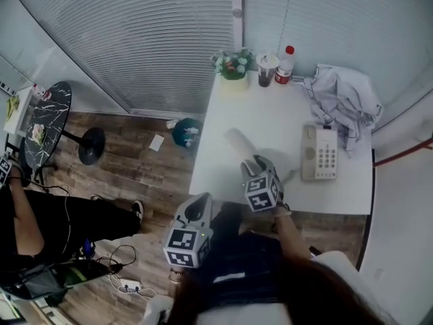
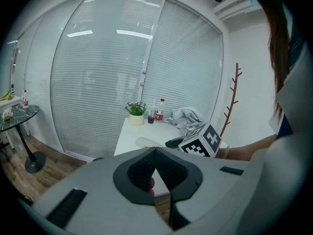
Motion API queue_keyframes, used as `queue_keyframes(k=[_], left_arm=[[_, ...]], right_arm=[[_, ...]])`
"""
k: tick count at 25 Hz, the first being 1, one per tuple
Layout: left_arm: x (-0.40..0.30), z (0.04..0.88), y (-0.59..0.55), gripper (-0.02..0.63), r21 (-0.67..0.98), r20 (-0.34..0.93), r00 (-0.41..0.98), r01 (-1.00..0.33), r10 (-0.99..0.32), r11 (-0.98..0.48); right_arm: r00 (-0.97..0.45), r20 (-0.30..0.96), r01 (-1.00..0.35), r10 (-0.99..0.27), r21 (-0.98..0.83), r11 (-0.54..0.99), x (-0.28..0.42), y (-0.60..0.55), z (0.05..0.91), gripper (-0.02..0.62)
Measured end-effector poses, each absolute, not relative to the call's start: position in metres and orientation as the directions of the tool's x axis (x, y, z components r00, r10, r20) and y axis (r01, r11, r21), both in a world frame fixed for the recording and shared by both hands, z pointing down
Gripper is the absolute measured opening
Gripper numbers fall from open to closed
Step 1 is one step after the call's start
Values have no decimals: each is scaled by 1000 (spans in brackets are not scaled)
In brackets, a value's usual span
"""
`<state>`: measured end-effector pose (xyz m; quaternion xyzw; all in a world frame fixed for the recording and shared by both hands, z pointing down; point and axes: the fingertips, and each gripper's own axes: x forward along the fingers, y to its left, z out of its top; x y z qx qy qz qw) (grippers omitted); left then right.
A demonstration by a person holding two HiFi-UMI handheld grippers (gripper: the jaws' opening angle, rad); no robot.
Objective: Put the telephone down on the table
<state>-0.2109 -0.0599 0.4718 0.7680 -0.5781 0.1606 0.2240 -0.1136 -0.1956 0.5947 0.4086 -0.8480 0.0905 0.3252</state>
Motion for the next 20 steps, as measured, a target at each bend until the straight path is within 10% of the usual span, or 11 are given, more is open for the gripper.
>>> queue_keyframes(k=[20], left_arm=[[-196, 461, 14, 8, 163, 448, 282, -959, -849, -233]], right_arm=[[-440, 587, -748, -680, 180, 639, -90, -127, 570, 123]])
